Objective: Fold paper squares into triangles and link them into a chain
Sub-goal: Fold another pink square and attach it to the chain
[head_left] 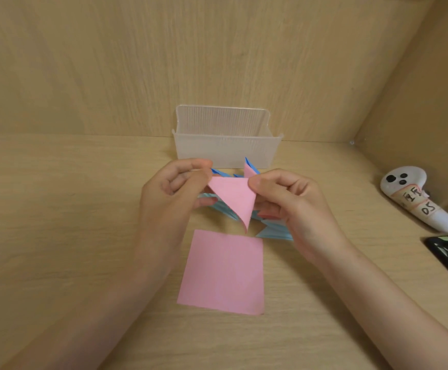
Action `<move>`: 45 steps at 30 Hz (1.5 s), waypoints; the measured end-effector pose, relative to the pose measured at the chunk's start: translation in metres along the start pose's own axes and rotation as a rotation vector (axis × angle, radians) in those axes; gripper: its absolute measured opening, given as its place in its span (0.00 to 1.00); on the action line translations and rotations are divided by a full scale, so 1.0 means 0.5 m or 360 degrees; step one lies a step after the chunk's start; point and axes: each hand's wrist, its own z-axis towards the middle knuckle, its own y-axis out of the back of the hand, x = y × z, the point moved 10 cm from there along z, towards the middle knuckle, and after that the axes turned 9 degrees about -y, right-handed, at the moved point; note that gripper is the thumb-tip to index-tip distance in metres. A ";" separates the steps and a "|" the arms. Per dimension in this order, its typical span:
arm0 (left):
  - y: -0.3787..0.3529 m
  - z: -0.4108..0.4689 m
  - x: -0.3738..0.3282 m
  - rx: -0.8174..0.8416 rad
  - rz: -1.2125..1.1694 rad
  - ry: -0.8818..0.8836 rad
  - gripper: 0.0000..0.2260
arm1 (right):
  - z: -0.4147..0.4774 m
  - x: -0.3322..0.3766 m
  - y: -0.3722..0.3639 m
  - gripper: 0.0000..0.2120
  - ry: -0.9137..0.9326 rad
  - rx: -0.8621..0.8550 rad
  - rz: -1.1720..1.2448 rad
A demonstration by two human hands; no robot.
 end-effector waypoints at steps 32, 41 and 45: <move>-0.035 -0.005 -0.007 0.0332 0.0392 -0.0196 0.06 | -0.004 0.002 -0.031 0.03 0.0107 0.0195 -0.0026; -0.037 -0.010 -0.009 0.0331 0.0360 -0.0224 0.07 | -0.005 -0.007 -0.040 0.02 0.0102 0.0197 -0.0025; -0.029 -0.013 -0.008 0.0259 0.0339 -0.0232 0.07 | -0.009 -0.004 -0.042 0.03 0.0097 0.0197 -0.0020</move>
